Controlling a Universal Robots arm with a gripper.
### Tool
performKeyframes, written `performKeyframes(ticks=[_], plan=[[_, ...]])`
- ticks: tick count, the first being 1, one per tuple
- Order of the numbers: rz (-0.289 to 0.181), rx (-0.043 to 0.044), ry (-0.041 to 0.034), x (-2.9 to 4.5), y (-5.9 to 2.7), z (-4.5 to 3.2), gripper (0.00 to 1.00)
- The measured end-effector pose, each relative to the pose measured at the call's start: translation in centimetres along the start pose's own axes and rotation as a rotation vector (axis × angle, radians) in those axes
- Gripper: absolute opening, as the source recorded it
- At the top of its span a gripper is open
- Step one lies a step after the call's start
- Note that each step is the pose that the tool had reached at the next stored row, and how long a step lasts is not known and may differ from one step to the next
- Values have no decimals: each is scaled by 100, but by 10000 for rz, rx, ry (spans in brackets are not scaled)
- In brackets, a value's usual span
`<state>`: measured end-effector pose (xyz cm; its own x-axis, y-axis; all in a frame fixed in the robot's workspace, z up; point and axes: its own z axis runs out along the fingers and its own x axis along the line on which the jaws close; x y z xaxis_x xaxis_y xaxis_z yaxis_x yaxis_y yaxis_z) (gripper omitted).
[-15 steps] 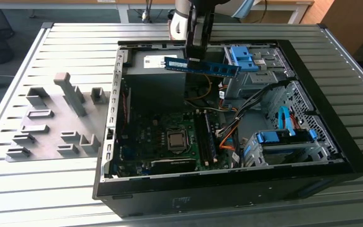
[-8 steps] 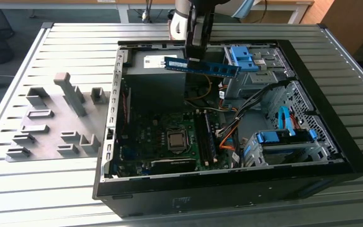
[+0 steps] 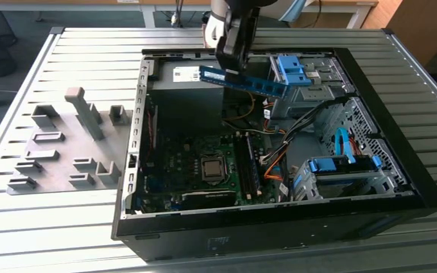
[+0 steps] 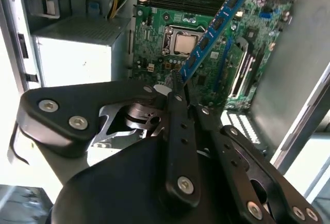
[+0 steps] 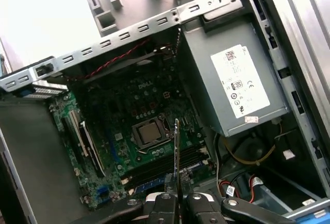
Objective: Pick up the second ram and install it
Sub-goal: 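Insert the second ram into the second slot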
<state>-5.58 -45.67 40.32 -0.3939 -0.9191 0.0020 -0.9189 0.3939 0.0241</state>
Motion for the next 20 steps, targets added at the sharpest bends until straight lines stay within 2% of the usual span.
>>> performKeyframes(ticks=[20], plan=[[3641,-6,-86,0,-1,32,14]])
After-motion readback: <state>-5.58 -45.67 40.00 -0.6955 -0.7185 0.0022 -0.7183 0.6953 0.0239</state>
